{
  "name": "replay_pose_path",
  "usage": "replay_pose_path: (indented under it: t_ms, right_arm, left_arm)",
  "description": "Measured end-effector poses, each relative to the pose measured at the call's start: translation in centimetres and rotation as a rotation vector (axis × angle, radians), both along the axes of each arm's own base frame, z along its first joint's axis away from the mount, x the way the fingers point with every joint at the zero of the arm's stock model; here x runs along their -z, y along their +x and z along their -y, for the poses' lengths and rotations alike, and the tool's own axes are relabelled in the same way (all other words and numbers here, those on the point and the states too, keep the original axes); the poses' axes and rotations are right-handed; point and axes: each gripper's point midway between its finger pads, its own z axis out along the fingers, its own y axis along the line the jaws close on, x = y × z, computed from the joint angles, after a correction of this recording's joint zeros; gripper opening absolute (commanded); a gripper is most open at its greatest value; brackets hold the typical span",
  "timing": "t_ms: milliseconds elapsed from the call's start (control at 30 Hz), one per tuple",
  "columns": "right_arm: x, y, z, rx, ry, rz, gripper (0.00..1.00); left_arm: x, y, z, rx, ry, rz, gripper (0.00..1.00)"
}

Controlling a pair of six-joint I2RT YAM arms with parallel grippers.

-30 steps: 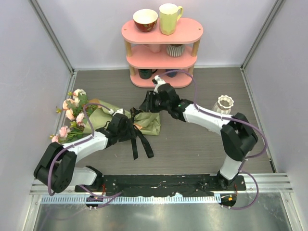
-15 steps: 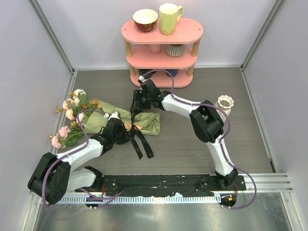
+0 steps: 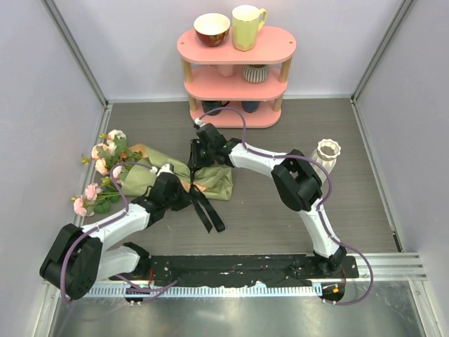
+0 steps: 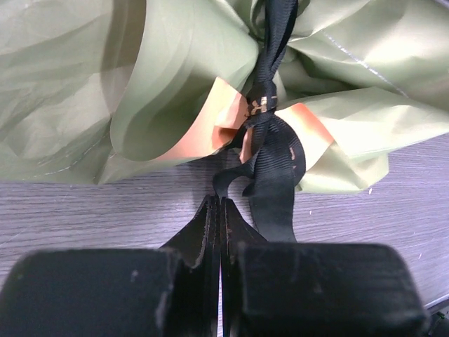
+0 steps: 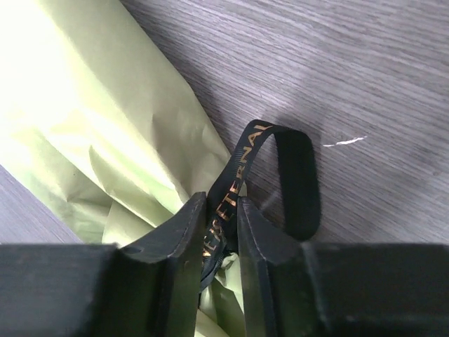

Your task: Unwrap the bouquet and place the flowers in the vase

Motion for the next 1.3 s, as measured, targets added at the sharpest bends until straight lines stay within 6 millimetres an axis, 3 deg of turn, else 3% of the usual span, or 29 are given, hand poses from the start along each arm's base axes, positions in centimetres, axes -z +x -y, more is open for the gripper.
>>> replay_pose_path:
  t_ms: [233, 367, 400, 433, 533, 700, 833, 1067, 1167, 1200, 1300]
  right_arm:
    - [-0.3, 0.5, -0.1, 0.015, 0.001, 0.028, 0.06]
    - [-0.4, 0.6, 0.1, 0.023, 0.000, 0.037, 0.01]
    - [-0.5, 0.6, 0.2, 0.025, 0.001, 0.040, 0.01]
    - [-0.7, 0.6, 0.2, 0.027, 0.004, 0.043, 0.01]
    - [-1.3, 0.3, 0.5, 0.031, 0.016, 0.047, 0.01]
    - [-2.5, 0.2, 0.1, 0.029, 0.056, 0.051, 0.05]
    - [-2.7, 0.1, -0.2, 0.028, 0.072, 0.046, 0.07]
    - [-2.8, 0.0, -0.4, 0.030, 0.087, 0.032, 0.01]
    - [-2.9, -0.1, -0.4, 0.034, 0.093, 0.026, 0.03]
    - [-3.0, 0.0, -0.5, 0.038, 0.099, 0.023, 0.06]
    - [-3.2, 0.0, -0.7, 0.043, 0.114, 0.021, 0.10]
  left_arm:
    - [0.6, -0.3, -0.1, -0.014, 0.001, -0.030, 0.00]
    - [0.7, -0.6, -0.3, -0.021, 0.002, -0.047, 0.00]
    - [0.7, -0.7, -0.3, -0.022, 0.004, -0.049, 0.05]
    - [0.7, -0.8, -0.4, -0.021, 0.005, -0.051, 0.22]
    - [0.6, -1.0, -0.6, -0.017, 0.013, -0.051, 0.41]
    - [0.2, -0.8, -1.1, -0.020, 0.026, -0.032, 0.55]
    - [0.6, -0.7, -1.2, -0.005, 0.055, -0.032, 0.56]
    - [1.0, 1.2, 0.1, 0.034, 0.058, -0.024, 0.43]
    - [1.2, 1.9, 1.1, 0.050, 0.022, -0.014, 0.22]
    - [1.4, 1.9, 1.3, 0.054, 0.015, -0.017, 0.09]
    - [1.9, 2.1, 1.8, 0.065, 0.001, -0.027, 0.00]
